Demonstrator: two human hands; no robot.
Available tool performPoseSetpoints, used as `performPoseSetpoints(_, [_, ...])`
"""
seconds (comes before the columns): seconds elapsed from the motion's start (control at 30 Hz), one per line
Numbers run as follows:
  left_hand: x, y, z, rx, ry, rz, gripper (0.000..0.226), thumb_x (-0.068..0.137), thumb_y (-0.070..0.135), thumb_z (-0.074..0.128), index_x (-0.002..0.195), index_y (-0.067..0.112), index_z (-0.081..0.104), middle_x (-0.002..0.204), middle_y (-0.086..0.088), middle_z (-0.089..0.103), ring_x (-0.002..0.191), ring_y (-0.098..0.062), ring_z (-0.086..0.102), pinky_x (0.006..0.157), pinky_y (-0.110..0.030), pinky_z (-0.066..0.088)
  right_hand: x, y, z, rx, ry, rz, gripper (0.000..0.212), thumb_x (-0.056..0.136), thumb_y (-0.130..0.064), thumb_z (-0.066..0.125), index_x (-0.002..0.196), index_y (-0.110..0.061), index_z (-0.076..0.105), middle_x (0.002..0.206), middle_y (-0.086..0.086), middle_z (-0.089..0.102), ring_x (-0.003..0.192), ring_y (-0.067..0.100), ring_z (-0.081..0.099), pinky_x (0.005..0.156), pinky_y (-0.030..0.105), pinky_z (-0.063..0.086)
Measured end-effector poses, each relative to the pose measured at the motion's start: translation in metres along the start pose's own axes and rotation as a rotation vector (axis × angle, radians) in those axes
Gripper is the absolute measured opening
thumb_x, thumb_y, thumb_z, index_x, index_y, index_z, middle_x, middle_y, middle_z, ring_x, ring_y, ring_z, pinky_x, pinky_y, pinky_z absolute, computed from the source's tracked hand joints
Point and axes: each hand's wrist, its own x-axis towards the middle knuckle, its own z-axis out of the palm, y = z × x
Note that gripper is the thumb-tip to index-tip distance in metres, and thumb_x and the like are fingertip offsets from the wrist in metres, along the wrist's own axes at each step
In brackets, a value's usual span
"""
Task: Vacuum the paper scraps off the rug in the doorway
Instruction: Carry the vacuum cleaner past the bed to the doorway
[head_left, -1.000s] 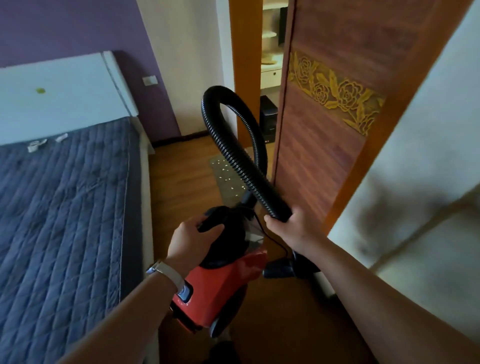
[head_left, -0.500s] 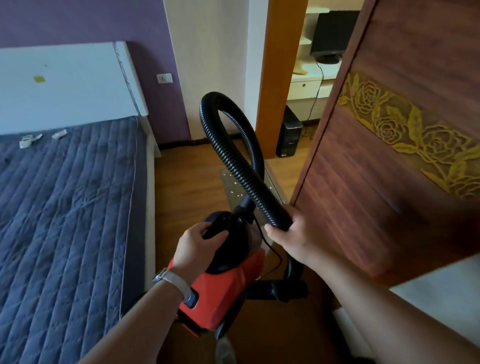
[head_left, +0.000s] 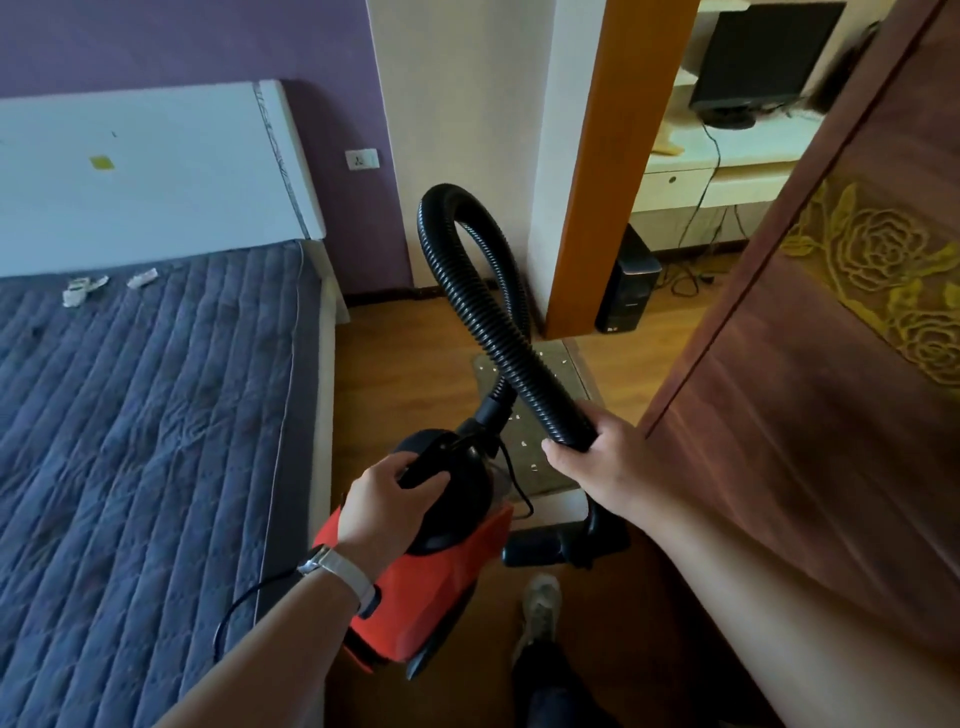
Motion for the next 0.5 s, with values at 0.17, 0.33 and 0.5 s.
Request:
performPoseSetpoints(0.17, [0.073,0.02,0.011,0.029,0.027,-0.055,0.017,0.08,0.042,0.074,0.093,0.032,0.072,0.078,0.012,0.07,0.072,-0.002,0.066,0.058,-0.02,0.048,0.101,0.029,0.001,0.05,-0.047,0.042,0.014,0.084,-0.029,0.072,0.088,-0.021,0.062,0.065,0.003,0.057,0.059,0.018,0.056,0.059,0.031,0.044])
performPoseSetpoints(0.33, [0.145,0.057,0.014,0.068,0.04,-0.081,0.016,0.081,0.043,0.073,0.093,0.033,0.07,0.078,0.011,0.07,0.07,-0.001,0.066,0.057,-0.02,0.051,0.185,0.037,-0.009,0.122,-0.08,0.036,0.016,0.086,-0.026,0.072,0.086,-0.017,0.059,0.058,-0.006,0.048,0.05,0.01,0.047,0.055,0.031,0.04])
performPoseSetpoints(0.5, [0.206,0.082,0.014,0.034,0.089,-0.067,0.015,0.079,0.042,0.076,0.091,0.034,0.071,0.076,0.01,0.072,0.069,-0.004,0.067,0.065,-0.029,0.056,0.257,0.021,-0.029,0.065,-0.077,-0.057,0.015,0.088,-0.025,0.071,0.083,-0.028,0.058,0.064,-0.005,0.054,0.056,0.006,0.054,0.05,0.009,0.039])
